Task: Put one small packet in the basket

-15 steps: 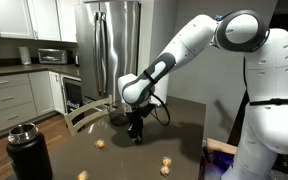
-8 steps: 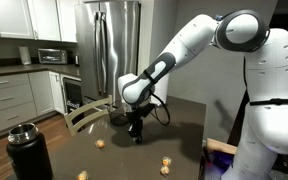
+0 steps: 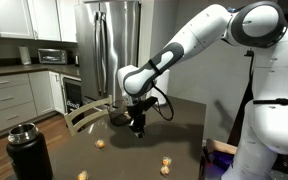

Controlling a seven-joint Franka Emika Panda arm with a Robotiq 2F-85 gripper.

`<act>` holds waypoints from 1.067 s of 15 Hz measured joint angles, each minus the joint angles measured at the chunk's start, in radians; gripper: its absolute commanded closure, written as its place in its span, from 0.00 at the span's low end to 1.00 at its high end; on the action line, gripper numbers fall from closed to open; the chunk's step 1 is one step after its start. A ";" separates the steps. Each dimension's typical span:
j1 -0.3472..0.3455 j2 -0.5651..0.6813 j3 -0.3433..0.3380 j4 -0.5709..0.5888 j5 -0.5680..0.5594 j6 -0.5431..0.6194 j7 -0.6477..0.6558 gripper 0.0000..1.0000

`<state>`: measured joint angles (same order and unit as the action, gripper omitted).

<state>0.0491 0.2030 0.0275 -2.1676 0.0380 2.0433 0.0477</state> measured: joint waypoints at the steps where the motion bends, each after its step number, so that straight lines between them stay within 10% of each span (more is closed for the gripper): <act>1: 0.006 -0.028 0.001 -0.004 -0.001 -0.022 0.021 0.90; 16: -0.010 -0.171 -0.024 0.119 -0.084 -0.051 0.089 0.90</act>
<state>0.0389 0.0320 0.0035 -2.0486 -0.0459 1.9920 0.1372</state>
